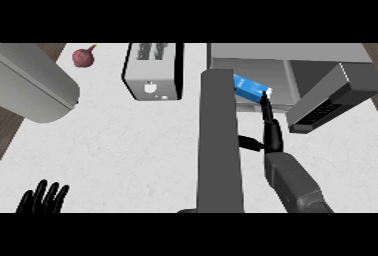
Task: Pick up the milk, place it into the microwave and close the microwave
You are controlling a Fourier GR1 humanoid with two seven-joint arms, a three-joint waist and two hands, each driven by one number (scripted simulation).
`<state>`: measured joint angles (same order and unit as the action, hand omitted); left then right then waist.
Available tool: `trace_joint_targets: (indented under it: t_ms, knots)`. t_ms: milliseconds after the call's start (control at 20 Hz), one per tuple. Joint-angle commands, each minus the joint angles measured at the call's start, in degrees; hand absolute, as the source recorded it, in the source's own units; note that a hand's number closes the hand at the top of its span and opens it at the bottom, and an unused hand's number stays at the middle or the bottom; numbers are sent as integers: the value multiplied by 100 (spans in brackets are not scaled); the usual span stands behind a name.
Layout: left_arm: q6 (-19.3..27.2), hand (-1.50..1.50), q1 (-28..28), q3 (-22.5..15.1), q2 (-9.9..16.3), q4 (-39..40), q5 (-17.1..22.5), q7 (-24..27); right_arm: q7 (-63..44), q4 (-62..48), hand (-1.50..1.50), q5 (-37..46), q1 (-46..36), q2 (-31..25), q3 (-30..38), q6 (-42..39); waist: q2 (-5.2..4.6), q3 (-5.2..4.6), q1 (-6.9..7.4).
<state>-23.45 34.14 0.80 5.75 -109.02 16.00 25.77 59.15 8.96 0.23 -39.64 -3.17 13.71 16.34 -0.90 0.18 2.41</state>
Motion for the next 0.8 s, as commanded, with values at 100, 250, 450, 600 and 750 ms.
trace_joint_targets:
  t_ms: [100,250,450,600,750]
  knots:
    - [-80,-150,102,-117,-41,154,-270,77,611,167,-150,9,603,102,-90,-837,63,-10,-141]
    - [-150,-150,40,-5,107,126,-316,29,603,326,-150,163,1015,-66,-323,-1239,90,-15,-213]
    - [-155,-150,233,-266,7,73,-630,63,477,883,-150,66,1374,-160,-356,-1289,118,-21,-264]
    - [169,-150,-84,-646,-380,339,-963,-14,592,1184,-150,24,2006,-373,-379,-1398,118,-22,-304]
    - [-288,-150,-156,-603,-25,304,-742,-105,498,1710,-150,-97,2355,-502,-385,-1562,116,-22,-293]
